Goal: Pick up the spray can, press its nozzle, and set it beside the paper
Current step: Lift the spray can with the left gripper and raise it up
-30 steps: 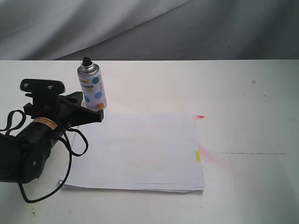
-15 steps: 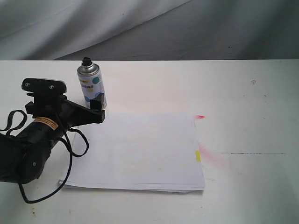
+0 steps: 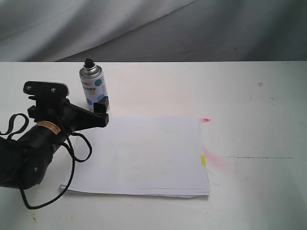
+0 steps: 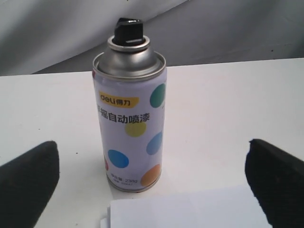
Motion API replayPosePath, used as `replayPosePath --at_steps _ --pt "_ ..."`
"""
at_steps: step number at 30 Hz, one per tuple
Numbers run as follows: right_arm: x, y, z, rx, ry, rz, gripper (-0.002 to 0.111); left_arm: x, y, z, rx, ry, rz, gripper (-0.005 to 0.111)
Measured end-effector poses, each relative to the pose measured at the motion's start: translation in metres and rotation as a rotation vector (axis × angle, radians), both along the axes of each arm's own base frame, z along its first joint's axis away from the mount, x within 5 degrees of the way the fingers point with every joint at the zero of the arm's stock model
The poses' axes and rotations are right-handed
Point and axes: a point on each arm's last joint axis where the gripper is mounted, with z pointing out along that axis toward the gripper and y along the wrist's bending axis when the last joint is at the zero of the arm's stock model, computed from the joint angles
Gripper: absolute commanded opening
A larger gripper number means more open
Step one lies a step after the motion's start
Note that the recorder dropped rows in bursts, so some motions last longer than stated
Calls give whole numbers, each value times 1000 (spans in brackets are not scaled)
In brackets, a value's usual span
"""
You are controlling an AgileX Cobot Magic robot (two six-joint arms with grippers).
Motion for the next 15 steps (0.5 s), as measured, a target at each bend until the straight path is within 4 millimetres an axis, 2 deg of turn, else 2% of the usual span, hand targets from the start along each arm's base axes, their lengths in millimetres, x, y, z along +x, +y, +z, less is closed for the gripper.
replayPosePath --at_steps 6,15 --pt "0 0 0 0 0 0 0 3 -2 -15 16 37 -3 104" --pt "0 0 0 0 0 0 0 24 -13 -23 5 18 -7 104"
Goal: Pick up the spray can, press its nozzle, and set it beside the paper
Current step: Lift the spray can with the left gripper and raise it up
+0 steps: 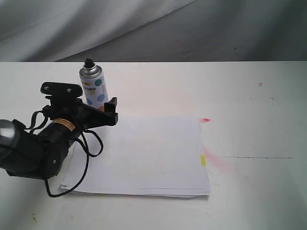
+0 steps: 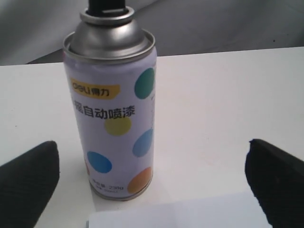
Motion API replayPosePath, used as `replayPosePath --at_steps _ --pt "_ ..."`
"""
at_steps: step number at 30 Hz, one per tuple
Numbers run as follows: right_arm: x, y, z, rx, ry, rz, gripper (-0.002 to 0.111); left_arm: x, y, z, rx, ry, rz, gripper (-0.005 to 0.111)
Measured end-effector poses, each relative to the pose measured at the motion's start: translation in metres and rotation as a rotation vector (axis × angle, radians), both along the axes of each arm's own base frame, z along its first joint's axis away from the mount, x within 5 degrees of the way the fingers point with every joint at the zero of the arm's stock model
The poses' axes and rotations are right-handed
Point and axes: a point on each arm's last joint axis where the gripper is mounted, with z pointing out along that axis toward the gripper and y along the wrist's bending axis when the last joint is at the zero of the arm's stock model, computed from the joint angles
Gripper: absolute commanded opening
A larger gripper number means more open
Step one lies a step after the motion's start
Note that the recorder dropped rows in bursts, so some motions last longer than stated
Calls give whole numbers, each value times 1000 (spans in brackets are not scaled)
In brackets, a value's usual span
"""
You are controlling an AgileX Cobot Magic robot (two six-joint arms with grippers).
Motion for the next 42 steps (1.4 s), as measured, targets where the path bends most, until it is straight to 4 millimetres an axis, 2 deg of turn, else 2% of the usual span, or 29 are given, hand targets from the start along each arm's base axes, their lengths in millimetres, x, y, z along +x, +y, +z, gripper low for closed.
replayPosePath --at_steps 9,14,22,35,42 --pt "0 0 0 0 0 0 0 26 -11 -12 34 -26 -2 104" --pt "0 0 0 0 0 0 0 52 8 -14 33 -25 45 104" --pt "0 0 0 0 0 0 0 78 16 -17 48 2 32 104" --pt "0 0 0 2 0 0 0 81 14 -33 73 57 6 104" --pt "0 0 0 2 0 0 0 81 14 -32 69 30 10 104"
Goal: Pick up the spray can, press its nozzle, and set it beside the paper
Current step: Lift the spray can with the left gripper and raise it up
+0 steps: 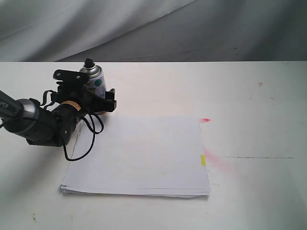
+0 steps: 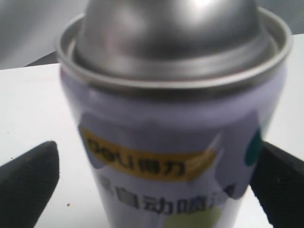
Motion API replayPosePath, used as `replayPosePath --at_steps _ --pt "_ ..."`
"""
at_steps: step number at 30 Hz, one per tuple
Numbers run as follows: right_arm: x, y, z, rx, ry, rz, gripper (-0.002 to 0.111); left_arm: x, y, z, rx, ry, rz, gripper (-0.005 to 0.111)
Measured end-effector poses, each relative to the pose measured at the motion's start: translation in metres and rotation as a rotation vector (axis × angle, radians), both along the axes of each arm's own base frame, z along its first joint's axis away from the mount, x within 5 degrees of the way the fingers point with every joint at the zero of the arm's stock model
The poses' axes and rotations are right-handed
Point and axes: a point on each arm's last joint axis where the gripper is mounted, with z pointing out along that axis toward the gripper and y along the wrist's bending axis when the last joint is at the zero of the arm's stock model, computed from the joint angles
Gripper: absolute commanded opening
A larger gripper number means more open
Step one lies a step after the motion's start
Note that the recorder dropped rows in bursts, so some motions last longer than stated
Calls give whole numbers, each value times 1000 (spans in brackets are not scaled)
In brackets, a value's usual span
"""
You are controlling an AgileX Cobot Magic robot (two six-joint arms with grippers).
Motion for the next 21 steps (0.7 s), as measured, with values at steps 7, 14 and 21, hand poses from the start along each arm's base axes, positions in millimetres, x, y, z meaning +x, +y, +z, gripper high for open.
replayPosePath --at_steps 7,14,21 --pt "0 0 0 0 0 0 0 1 0 2 -4 -28 2 93" --pt "0 0 0 0 0 0 0 1 0 3 -4 -36 4 25" --pt "0 0 0 0 0 0 0 1 0 3 9 -43 -5 0"
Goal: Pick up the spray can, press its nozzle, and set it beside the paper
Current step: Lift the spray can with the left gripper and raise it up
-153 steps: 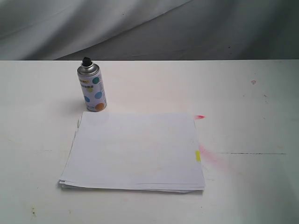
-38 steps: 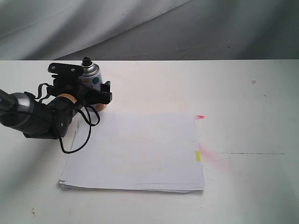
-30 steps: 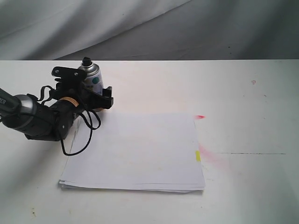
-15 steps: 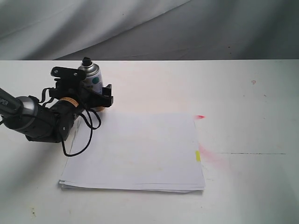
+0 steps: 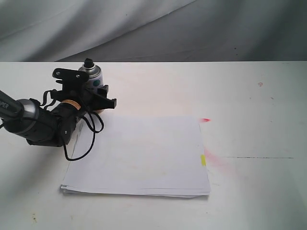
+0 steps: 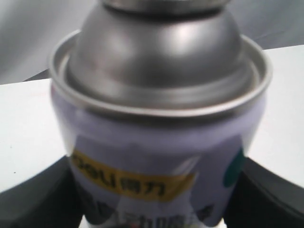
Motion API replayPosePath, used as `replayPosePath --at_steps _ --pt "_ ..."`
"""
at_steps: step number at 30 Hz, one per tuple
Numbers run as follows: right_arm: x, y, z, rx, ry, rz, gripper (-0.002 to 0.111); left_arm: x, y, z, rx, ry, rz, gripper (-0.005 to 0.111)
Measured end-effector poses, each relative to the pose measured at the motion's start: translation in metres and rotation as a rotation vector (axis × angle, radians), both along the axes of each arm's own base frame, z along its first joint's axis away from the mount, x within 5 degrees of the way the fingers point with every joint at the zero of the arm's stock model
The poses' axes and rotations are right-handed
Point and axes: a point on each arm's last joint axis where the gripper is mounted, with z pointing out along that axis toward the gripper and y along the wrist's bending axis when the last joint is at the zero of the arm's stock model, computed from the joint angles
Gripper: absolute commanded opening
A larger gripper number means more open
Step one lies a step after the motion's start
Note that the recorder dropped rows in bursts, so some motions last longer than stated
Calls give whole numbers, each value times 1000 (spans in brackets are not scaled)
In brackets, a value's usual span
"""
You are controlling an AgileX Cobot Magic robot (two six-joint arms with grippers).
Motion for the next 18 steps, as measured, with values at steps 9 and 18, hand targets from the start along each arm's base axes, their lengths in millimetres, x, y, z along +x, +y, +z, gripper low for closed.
replayPosePath --at_steps 9,18 --pt "0 0 0 0 0 0 0 -3 -2 55 47 58 -50 0" --pt "0 0 0 0 0 0 0 -35 2 155 154 90 -162 0"
